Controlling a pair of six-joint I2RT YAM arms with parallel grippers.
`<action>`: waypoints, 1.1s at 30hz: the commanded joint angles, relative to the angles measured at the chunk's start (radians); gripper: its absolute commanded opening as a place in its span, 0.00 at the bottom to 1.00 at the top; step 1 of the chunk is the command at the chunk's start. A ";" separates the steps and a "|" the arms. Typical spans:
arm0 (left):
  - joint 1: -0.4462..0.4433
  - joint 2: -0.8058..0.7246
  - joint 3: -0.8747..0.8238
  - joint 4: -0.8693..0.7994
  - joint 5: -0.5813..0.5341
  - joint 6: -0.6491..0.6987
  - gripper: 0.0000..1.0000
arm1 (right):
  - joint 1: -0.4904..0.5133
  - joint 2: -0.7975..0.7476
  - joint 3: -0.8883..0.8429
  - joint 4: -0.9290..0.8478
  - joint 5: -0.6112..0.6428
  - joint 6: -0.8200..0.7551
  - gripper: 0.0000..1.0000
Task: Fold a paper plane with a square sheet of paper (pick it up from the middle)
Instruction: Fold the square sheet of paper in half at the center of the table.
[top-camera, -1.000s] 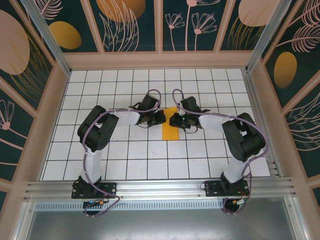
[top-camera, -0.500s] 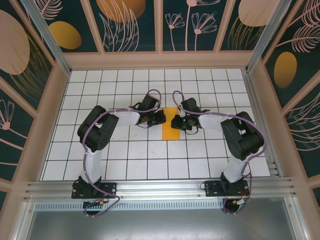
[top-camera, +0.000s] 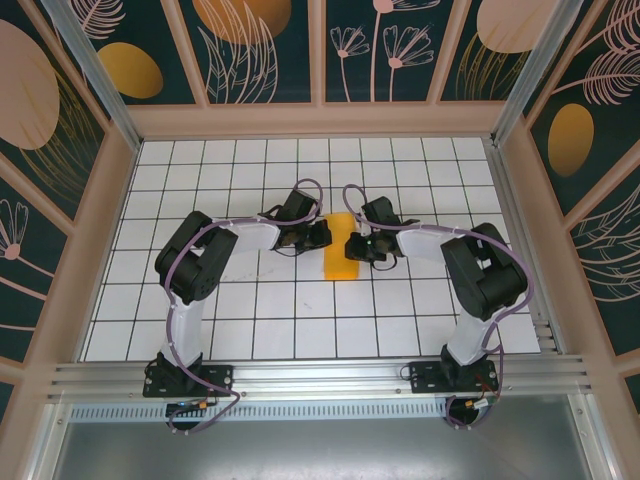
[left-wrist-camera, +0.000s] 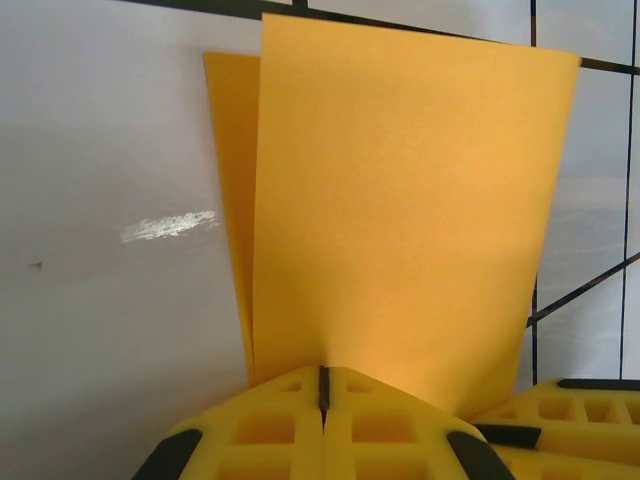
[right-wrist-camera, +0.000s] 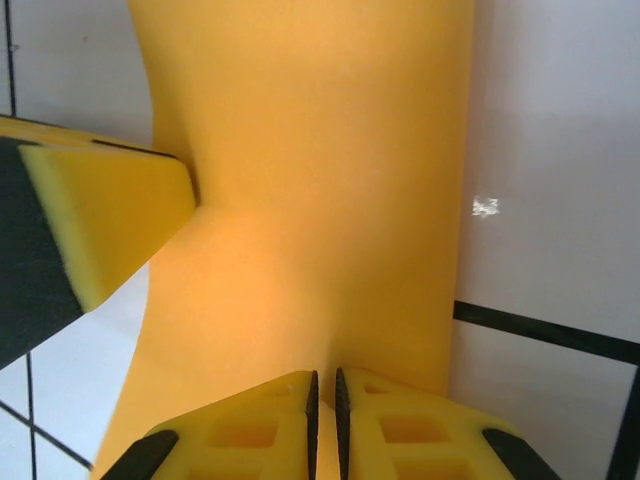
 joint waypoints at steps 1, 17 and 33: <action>0.001 0.055 -0.044 -0.083 -0.088 0.002 0.04 | 0.019 -0.045 -0.010 0.003 -0.070 -0.014 0.16; 0.001 0.053 -0.065 -0.076 -0.110 -0.002 0.04 | 0.013 -0.090 -0.177 -0.019 -0.068 -0.004 0.15; 0.001 0.053 -0.080 -0.053 -0.113 -0.007 0.03 | -0.004 -0.261 -0.225 -0.064 -0.084 -0.015 0.10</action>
